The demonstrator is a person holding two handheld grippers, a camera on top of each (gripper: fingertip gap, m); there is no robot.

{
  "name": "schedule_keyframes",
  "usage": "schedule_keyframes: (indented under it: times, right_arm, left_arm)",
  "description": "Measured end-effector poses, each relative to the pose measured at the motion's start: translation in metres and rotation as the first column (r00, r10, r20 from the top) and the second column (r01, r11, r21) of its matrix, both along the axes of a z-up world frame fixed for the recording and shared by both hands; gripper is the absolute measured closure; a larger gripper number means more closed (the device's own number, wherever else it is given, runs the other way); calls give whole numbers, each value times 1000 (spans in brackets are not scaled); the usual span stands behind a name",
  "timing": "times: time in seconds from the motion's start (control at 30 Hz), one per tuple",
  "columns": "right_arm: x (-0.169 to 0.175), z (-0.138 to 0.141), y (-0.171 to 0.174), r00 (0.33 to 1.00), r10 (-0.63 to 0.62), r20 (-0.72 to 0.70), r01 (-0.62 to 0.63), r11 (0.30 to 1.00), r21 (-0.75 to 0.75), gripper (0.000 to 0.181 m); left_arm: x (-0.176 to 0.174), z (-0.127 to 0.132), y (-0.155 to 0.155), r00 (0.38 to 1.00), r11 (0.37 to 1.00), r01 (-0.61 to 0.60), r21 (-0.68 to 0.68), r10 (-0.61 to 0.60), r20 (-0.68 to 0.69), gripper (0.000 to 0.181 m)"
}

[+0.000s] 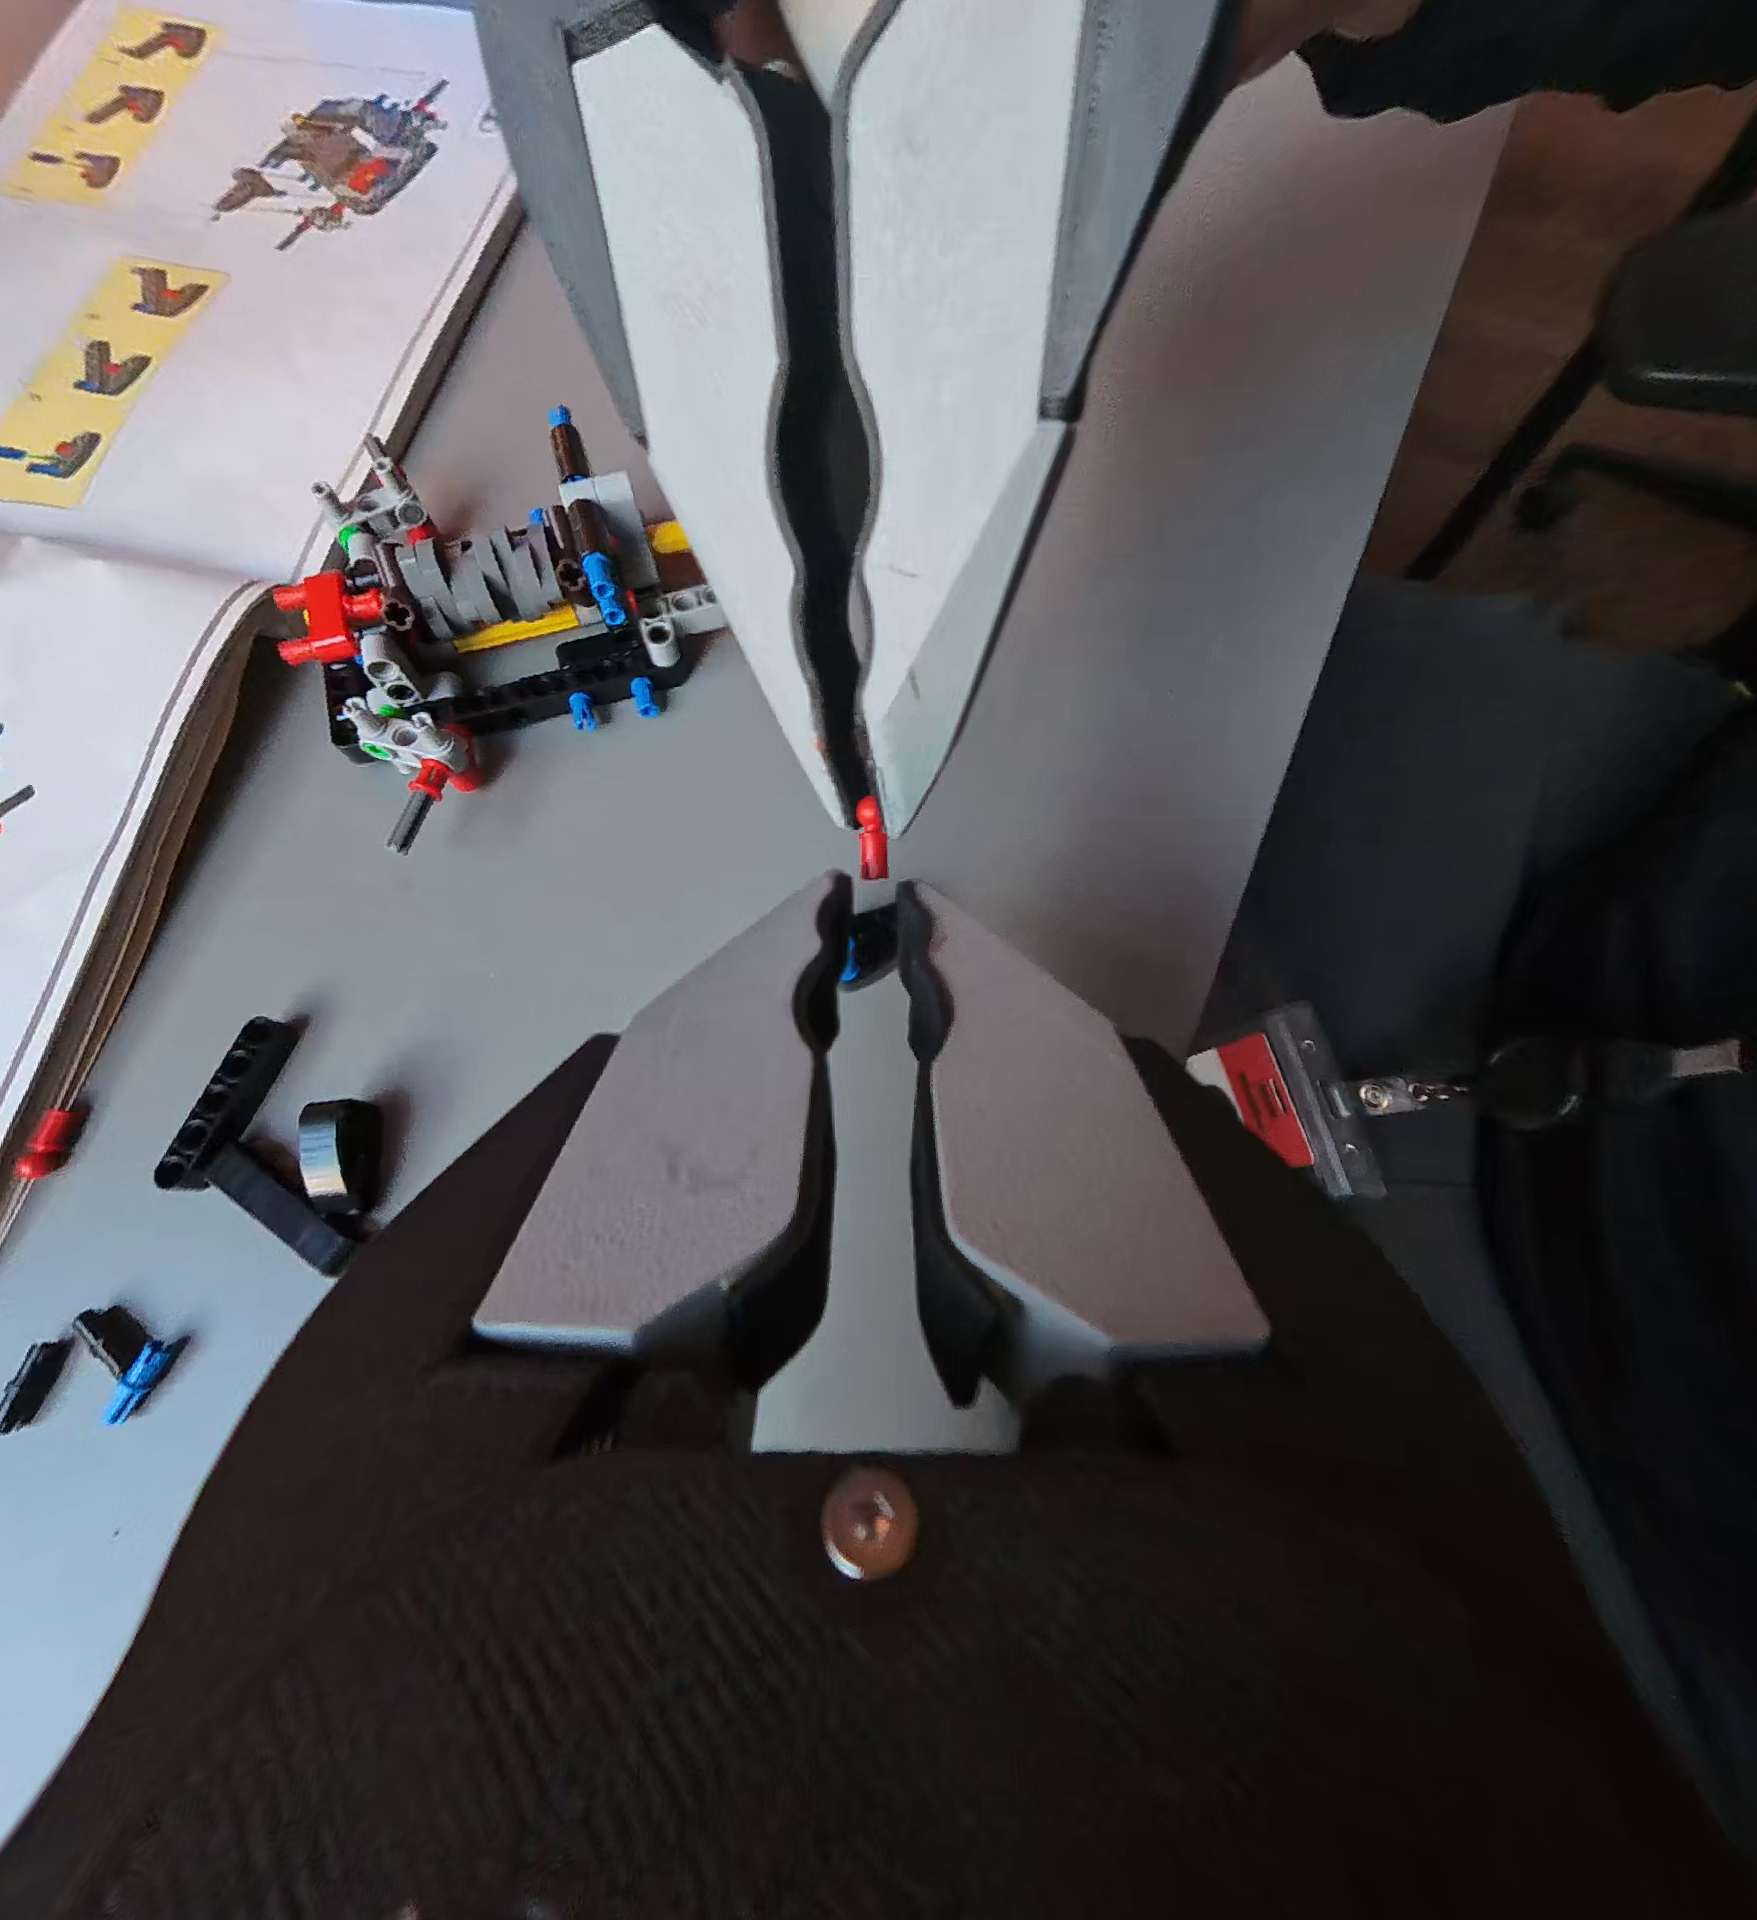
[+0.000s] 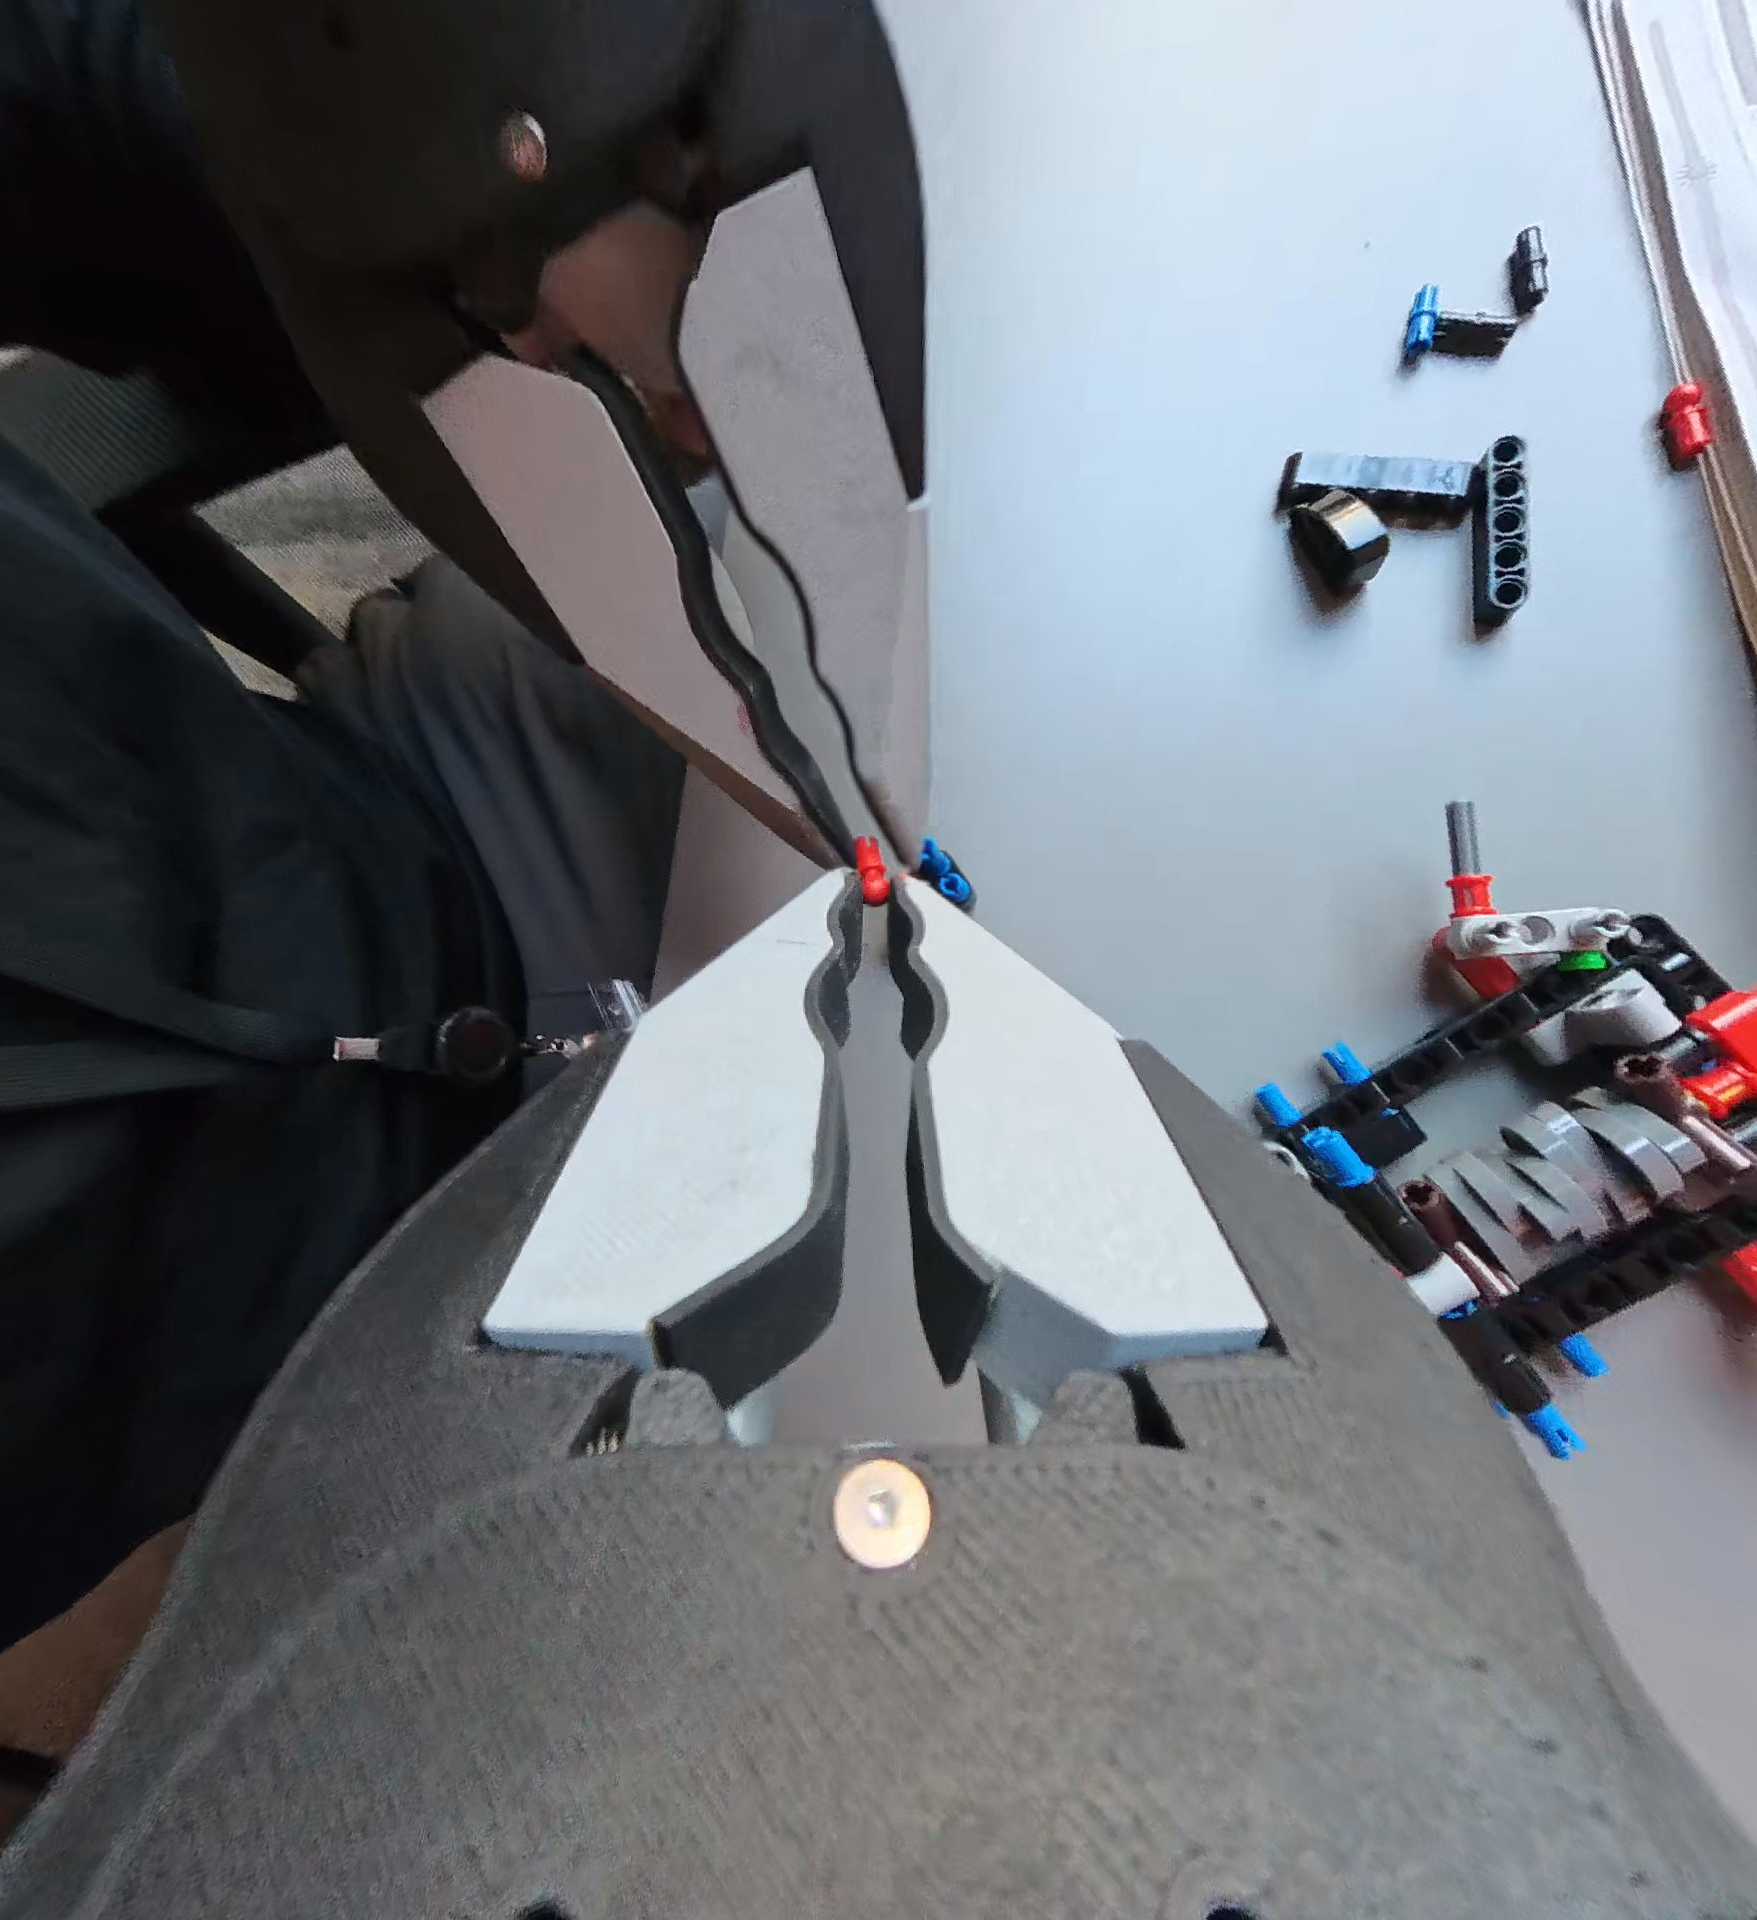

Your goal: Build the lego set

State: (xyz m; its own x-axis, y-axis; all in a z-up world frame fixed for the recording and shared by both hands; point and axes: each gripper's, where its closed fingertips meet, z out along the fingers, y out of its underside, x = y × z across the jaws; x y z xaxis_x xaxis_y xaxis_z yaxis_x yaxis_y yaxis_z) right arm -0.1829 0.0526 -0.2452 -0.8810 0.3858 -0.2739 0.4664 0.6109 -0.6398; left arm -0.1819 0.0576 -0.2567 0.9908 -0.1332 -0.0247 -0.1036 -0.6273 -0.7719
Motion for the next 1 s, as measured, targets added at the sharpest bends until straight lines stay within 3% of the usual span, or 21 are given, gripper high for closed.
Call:
schedule_keyframes:
  times: [0.3,0.7,0.87,0.93,1.0]
  right_arm:
    - [0,4,-5,1000,-12,20,14,997,-79,179]
    - [-10,19,-8,992,-117,55,128,944,-304,179]
    - [-12,9,-4,995,-105,-5,102,980,-173,179]
    - [-12,11,0,996,-83,-27,80,990,-114,179]
    - [-10,5,5,997,-57,-51,57,998,-5,180]
  left_arm:
    - [3,2,3,999,999,-5,36,3,48,180]
    - [-1,15,6,952,981,-69,183,10,306,180]
    - [-4,4,3,959,993,-45,108,13,283,179]
    - [-15,2,-2,977,993,-57,99,35,212,166]
    - [-6,-5,-9,982,998,41,55,-50,181,171]
